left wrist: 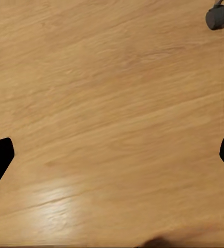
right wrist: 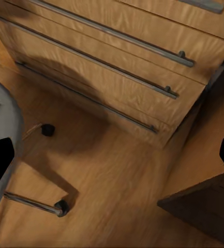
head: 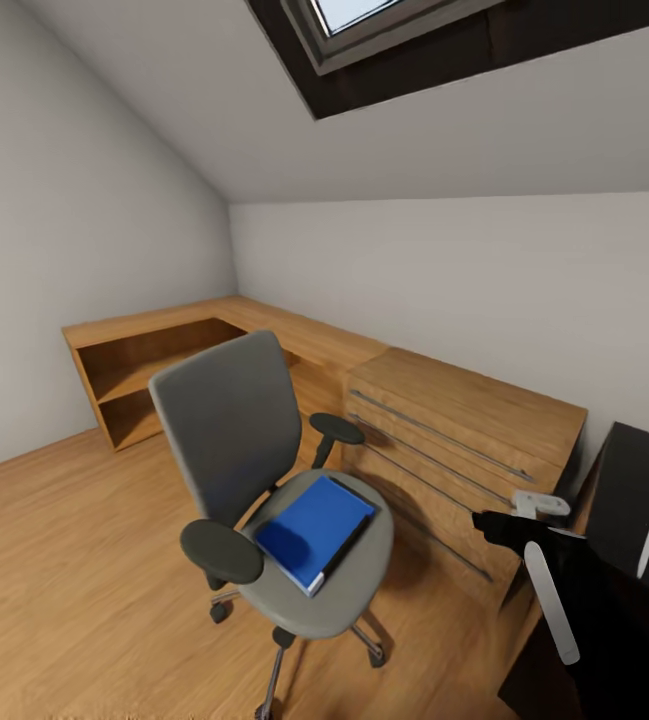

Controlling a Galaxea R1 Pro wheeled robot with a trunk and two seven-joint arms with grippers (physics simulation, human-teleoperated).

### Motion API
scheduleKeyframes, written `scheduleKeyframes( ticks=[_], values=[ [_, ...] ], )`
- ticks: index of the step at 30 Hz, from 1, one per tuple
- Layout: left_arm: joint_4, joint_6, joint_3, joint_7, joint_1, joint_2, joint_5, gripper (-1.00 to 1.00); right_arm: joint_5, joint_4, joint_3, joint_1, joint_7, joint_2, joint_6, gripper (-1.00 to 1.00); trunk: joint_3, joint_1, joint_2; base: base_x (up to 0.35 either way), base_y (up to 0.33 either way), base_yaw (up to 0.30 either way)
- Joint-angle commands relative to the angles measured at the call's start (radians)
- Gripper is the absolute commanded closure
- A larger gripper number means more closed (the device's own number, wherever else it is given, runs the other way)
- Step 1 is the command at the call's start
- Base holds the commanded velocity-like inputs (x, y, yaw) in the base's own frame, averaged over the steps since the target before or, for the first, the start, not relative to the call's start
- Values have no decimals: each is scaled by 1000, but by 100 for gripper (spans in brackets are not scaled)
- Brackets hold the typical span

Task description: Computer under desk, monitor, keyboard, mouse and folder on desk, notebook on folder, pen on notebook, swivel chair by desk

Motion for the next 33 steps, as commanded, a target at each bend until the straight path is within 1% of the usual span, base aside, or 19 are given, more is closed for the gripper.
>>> scheduleKeyframes(
  ticks=[1, 14, 17, 18, 19, 28, 33],
  values=[
    [0, -4, -9, 6, -1, 1, 7, -100, -11, -1, 0, 0, -9, 0, 3, -100, -1, 0, 0, 0, 0, 278],
    [0, 4, -19, 5, -1, -2, 2, -100, -9, 8, 0, 0, -7, 0, -2, -100, -1, 0, 0, 0, 0, 278],
    [0, 4, -20, 5, -1, -2, 2, -100, -9, 20, 0, 0, -7, 0, -22, -100, -2, 0, 0, 0, 0, 277],
    [0, 3, -20, 5, -1, -2, 2, -100, -9, 31, 0, 0, -8, 0, -54, -100, -3, 0, 0, 0, 0, 273],
    [0, 3, -19, 5, -1, -2, 2, -100, -9, 36, 0, 0, -8, 0, -63, -100, -3, 0, 0, 0, 0, 273],
    [0, 1, -15, 6, -1, 0, 1, -100, -10, 69, 2, 0, -6, 2, -80, -100, -8, 0, 0, 0, 0, 266],
    [-1, -1, -18, 7, -1, -3, -2, -100, -12, 84, 4, 0, -6, 7, -106, -100, -9, 0, 0, 0, 0, 107]
  ],
)
